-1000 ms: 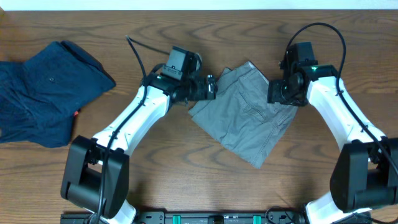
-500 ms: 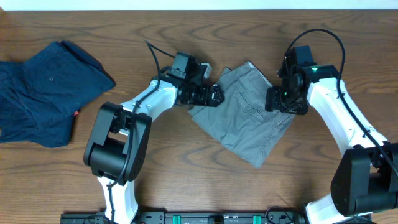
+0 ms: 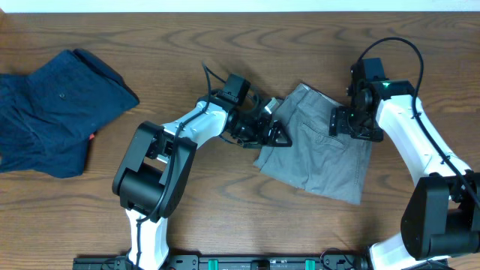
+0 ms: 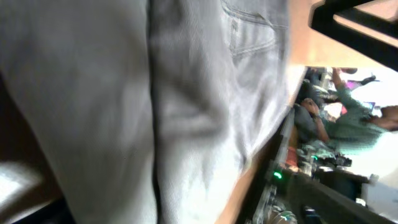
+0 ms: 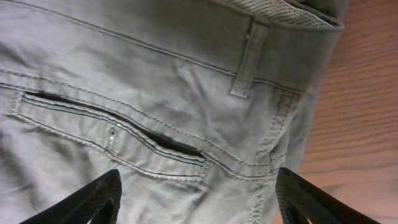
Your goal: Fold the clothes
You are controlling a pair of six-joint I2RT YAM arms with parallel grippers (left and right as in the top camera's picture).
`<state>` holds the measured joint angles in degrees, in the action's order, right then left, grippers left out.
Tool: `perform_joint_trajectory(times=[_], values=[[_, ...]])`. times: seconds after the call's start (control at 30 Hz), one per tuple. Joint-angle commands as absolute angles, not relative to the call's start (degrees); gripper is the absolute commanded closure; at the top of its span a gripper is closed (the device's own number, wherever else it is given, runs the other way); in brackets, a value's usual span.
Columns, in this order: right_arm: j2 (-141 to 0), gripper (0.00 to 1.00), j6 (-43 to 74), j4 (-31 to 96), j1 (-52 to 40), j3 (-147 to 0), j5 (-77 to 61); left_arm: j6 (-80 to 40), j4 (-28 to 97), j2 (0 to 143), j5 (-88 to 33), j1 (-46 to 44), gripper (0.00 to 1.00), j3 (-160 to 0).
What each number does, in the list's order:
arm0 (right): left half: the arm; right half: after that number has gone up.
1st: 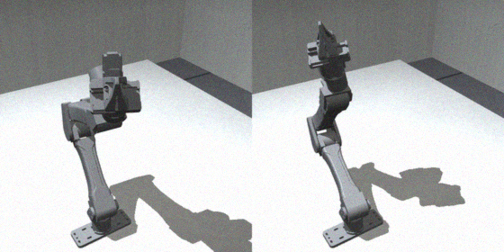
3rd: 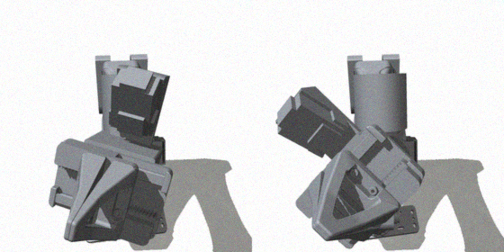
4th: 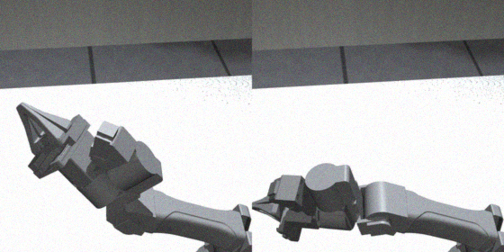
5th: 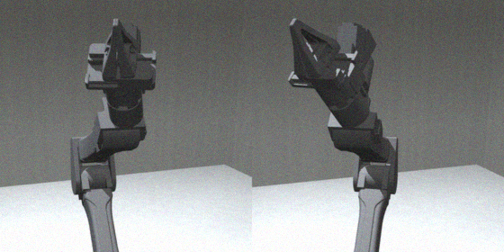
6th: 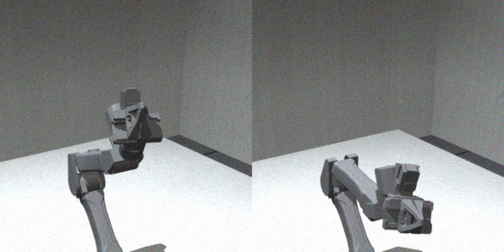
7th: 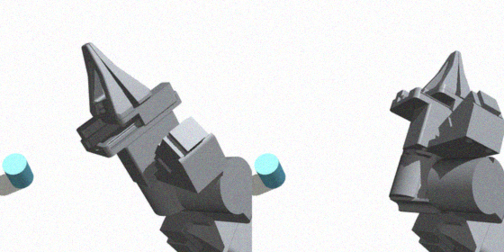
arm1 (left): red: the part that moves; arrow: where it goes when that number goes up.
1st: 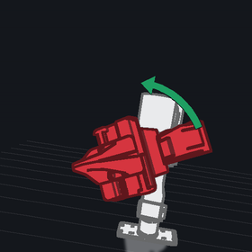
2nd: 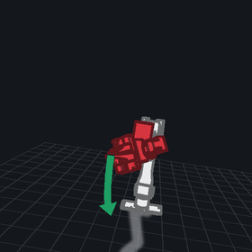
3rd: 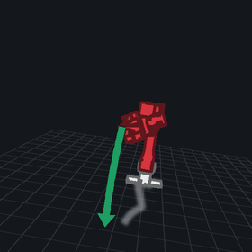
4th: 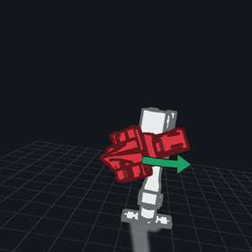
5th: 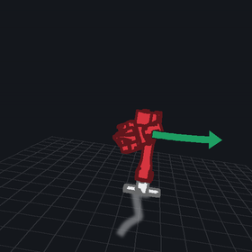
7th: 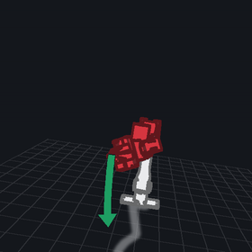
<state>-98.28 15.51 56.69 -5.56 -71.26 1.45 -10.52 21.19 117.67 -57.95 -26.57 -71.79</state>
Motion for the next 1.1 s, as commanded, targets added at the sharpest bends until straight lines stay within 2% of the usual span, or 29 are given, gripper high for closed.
perform_joint_trajectory(times=[0.0, 0.1, 0.2, 0.5, 0.93, 0.97, 1.07], values=[[-97.30, 0.22, 16.23, 56.84, -4.89, -70.46, 2.55, -12.21, 18.94, 116.44, -47.07, -26.13, 0.00, -71.72], [-97.30, 0.22, 16.25, 56.82, -4.89, -70.41, 2.55, -16.05, 16.23, 116.46, -36.38, -26.13, 0.02, -71.70], [-97.30, 0.22, 16.27, 56.80, -4.89, -70.41, 2.55, -18.41, 13.32, 116.46, -31.88, -26.13, 0.02, -71.70], [-97.30, 0.22, 16.71, 56.82, -4.89, -70.41, 1.93, -18.55, 5.21, 116.81, -28.84, -29.15, 0.02, -71.70], [-97.30, 0.21, 16.71, 56.86, -4.89, -70.41, 1.23, -18.57, 2.68, 120.79, -29.10, -34.81, 0.02, -71.70], [-97.30, 0.21, 16.71, 56.88, -4.89, -70.41, 1.23, -18.57, 2.68, 121.08, -29.12, -34.94, 0.03, -71.70], [-97.30, 0.22, 16.71, 56.88, -4.89, -70.41, 1.23, -18.85, 2.68, 121.51, -29.34, -35.68, 0.28, -71.70]])
